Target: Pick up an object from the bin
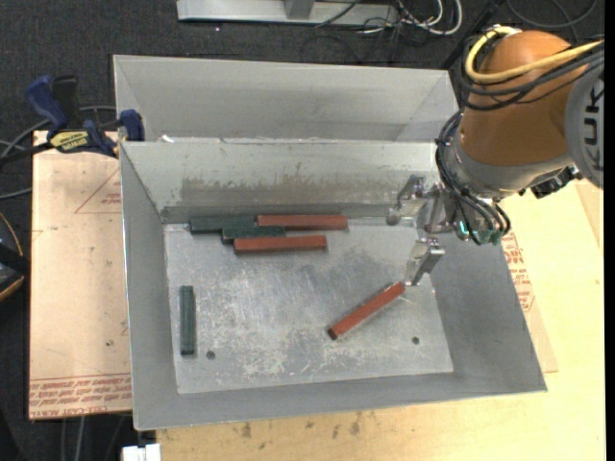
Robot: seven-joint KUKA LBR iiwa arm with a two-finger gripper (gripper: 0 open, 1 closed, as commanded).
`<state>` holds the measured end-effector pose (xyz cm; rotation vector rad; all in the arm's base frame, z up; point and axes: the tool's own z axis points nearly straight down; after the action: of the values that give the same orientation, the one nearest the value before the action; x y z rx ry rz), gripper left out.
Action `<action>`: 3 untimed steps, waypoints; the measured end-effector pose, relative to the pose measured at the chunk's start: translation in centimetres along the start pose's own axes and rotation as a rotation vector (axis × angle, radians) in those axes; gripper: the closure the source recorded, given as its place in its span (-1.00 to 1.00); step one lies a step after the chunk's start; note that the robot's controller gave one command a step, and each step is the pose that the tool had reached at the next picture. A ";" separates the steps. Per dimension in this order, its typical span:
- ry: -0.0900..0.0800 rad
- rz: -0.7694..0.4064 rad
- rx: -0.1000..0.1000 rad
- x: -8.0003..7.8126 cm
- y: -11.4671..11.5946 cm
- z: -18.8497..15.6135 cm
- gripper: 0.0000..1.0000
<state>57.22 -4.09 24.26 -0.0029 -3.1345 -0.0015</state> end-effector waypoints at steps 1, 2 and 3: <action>-0.009 -0.001 0.000 -0.1 0.0 -0.5 -1.00; -0.014 -0.069 0.001 0.0 -0.4 3.7 -1.00; -0.012 -0.141 0.001 0.9 -0.9 9.7 -1.00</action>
Offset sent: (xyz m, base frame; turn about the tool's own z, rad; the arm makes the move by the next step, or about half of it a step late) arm -0.0108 -0.0158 -0.1726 -0.2759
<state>56.28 -5.02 14.57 0.2194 -3.1388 -0.0002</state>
